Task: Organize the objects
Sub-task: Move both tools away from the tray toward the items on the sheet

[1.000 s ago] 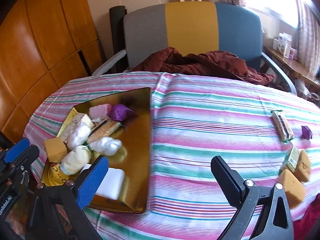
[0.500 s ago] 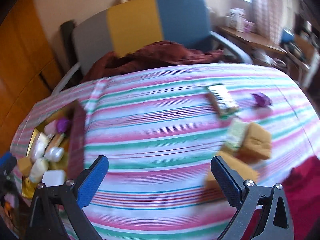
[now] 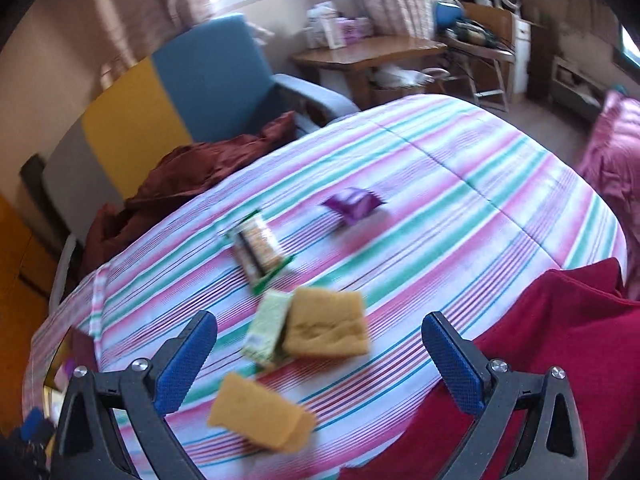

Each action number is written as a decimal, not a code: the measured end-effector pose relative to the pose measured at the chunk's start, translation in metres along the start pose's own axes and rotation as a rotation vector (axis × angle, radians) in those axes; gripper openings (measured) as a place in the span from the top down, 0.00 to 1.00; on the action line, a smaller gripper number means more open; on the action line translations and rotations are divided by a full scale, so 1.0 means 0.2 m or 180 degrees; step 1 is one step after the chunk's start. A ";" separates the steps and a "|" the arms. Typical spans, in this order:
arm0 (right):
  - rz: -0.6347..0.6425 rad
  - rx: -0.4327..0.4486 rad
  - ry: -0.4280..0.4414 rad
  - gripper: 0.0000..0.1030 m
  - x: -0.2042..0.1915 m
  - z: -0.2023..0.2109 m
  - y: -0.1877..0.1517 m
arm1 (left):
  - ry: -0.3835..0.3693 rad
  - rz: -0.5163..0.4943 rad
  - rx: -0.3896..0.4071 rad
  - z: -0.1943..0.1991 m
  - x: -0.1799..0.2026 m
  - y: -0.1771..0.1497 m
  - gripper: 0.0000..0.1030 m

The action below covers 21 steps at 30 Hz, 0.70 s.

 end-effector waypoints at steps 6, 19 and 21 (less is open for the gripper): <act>-0.0261 -0.0067 0.0035 0.00 0.11 -0.13 0.02 | -0.0213 -0.0129 -0.0187 -0.16 0.18 0.12 0.57; -0.0330 -0.0231 0.0137 0.00 0.13 -0.19 -0.01 | -0.0798 -0.0183 -0.0643 -0.56 0.56 0.38 0.57; -0.0345 -0.0234 0.0152 0.00 0.13 -0.19 -0.01 | -0.0919 -0.0216 -0.0690 -0.62 0.64 0.43 0.56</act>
Point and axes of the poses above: each gripper's, at about its wrist camera, not at the fingertips, and z roughly against the way its jaws point, x to its right, y to its top, the point moved 10 cm from there along -z, roughly the way its jaws point, and after that the axes turned 10 degrees about -x, right-handed, at the moved point
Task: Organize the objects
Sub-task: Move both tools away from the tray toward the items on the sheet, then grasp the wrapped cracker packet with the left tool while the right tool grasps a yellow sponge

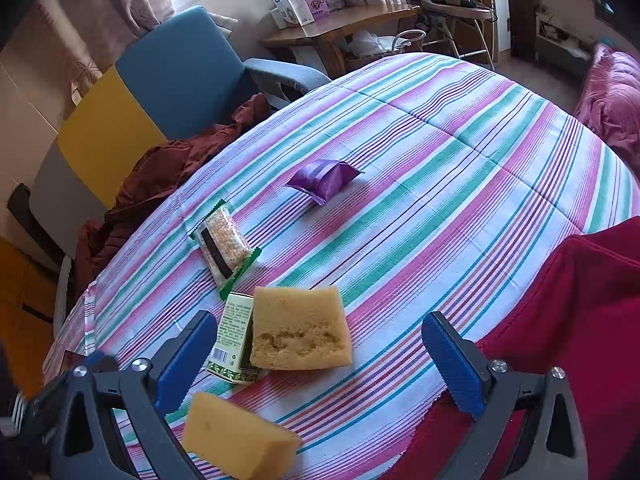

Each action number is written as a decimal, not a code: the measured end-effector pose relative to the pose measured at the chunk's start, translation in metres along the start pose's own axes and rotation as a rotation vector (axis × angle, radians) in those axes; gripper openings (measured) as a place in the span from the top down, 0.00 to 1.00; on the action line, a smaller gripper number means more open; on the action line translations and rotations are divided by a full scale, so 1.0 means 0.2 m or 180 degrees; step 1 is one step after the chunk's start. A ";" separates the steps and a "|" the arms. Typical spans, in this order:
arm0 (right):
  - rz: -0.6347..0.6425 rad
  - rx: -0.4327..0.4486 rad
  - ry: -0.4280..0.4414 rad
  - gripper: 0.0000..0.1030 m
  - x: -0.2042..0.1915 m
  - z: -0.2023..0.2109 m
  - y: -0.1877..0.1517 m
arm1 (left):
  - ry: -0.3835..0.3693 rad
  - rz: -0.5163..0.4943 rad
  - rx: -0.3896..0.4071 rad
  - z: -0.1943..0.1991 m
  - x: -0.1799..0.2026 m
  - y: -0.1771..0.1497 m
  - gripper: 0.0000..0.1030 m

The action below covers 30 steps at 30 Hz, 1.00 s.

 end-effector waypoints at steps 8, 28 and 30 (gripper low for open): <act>-0.0196 -0.0029 0.0144 0.00 0.05 -0.01 0.01 | -0.0244 0.0086 -0.0122 -0.22 0.16 0.27 0.40; -0.0018 -0.0137 0.0265 0.00 -0.01 -0.05 -0.01 | 0.0250 0.0013 -0.0499 -0.68 0.25 0.53 0.38; 0.0048 -0.0131 0.0286 0.00 -0.04 -0.05 -0.01 | 0.0332 -0.0051 -0.0501 -0.67 0.23 0.51 0.52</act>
Point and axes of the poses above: each gripper's, at about its wrist camera, not at the fingertips, and z roughly against the way its jaws point, x to its right, y to its top, the point moved 10 cm from there along -z, roughly the way its jaws point, and after that the axes turned 10 degrees about -x, right-handed, at the moved point
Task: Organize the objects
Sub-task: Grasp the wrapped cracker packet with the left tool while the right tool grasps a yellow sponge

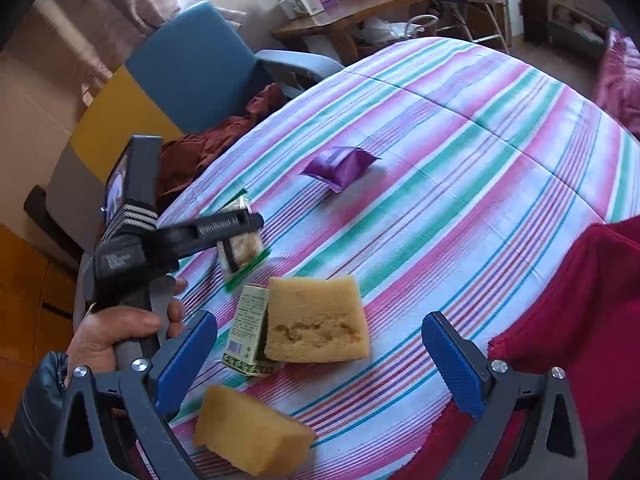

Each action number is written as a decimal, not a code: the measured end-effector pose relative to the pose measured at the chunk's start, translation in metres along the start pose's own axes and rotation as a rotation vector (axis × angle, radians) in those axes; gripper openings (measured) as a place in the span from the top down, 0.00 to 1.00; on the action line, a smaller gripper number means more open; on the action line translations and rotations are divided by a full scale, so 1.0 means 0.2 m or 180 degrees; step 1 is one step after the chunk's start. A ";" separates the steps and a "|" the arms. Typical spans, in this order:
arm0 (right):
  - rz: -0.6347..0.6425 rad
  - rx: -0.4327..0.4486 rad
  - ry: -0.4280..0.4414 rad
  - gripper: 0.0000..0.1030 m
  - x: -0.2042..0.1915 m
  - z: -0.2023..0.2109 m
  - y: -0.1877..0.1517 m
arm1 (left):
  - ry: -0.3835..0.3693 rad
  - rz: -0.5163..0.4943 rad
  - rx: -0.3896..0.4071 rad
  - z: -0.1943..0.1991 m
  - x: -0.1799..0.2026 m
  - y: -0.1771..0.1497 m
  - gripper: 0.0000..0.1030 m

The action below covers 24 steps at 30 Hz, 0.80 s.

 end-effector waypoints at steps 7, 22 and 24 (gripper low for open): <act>0.0081 -0.0115 0.0020 0.00 -0.02 -0.04 -0.02 | -0.0049 -0.0011 0.0073 0.08 -0.18 -0.22 0.55; 0.0809 -0.0558 0.0179 0.00 -0.30 -0.17 -0.22 | 0.0016 0.0365 0.0297 0.32 -0.41 -1.07 0.55; 0.0898 -0.0584 0.0141 0.00 -0.32 -0.17 -0.25 | 0.0000 0.0393 0.0348 0.34 -0.40 -1.13 0.55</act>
Point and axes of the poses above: each gripper's, at about its wrist camera, not at the fingertips, and z roughly against the way its jaws point, x to its right, y to its top, the point moved 10 cm from there along -z, roughly the way its jaws point, and after that the axes turned 10 degrees about -x, right-handed, at the moved point
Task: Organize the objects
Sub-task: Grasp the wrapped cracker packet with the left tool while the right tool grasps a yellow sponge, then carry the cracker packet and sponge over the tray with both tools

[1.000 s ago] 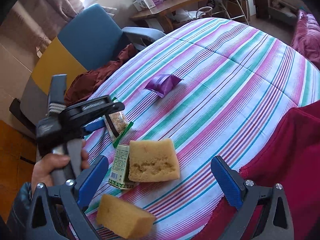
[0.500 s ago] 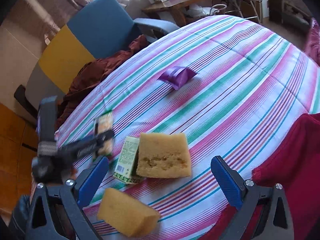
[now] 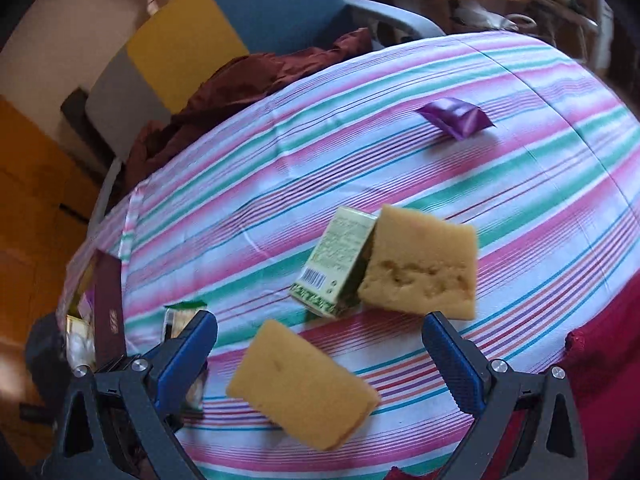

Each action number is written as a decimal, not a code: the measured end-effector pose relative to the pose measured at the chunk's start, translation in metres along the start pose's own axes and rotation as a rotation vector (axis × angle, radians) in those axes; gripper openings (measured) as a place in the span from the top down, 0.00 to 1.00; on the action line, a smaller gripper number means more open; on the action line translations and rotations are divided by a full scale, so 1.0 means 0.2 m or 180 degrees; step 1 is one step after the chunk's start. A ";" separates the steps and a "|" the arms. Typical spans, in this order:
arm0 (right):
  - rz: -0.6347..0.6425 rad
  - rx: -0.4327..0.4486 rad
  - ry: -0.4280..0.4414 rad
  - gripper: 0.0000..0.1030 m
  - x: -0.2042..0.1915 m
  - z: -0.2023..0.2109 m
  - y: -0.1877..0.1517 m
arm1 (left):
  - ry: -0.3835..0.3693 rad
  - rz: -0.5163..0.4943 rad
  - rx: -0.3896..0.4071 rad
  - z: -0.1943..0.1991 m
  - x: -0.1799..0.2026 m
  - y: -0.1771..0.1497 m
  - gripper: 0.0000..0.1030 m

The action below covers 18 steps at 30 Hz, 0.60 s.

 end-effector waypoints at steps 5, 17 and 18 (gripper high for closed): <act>0.0186 -0.0194 -0.0121 0.00 -0.06 -0.07 -0.07 | -0.0044 -0.0076 0.0109 0.03 -0.01 -0.08 0.55; 0.0424 -0.0411 -0.0359 0.29 -0.08 -0.17 -0.10 | -0.0075 -0.0153 0.0205 0.03 -0.01 -0.08 0.55; 0.0472 -0.0413 -0.0418 0.30 -0.08 -0.18 -0.11 | -0.0065 -0.0156 0.0209 0.03 -0.01 -0.08 0.55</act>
Point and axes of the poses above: each gripper's, at about its wrist camera, not at the fingertips, and z roughly against the way its jaws point, x to its right, y to its top, the point moved 10 cm from there along -z, roughly the way its jaws point, and after that the axes turned 10 degrees about -x, right-handed, at the moved point
